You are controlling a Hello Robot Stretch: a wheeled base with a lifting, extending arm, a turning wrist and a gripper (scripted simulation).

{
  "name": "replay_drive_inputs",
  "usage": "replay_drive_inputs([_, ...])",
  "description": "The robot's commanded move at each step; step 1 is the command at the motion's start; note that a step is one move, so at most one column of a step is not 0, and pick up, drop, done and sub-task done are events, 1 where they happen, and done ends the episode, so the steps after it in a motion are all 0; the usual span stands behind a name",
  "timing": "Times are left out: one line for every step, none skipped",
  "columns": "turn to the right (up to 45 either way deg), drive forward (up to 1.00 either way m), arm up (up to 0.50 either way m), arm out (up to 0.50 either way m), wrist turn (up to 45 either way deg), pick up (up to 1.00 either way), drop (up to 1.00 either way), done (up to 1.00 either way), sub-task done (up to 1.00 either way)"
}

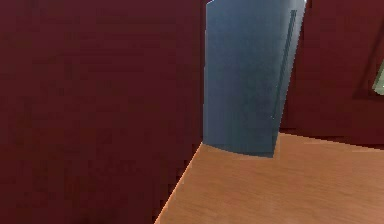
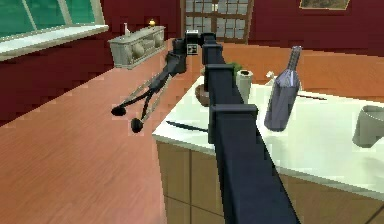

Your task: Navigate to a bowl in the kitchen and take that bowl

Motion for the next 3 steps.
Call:
replay_drive_inputs([0.0, 0.0, 0.0, 0.0, 45.0, 0.0, 0.0, 0.0, 0.0])
replay_drive_inputs([0.0, 0.0, 0.0, 0.0, 45.0, 0.0, 0.0, 0.0, 0.0])
replay_drive_inputs([0.0, 0.0, 0.0, 0.0, 45.0, 0.0, 0.0, 0.0, 0.0])
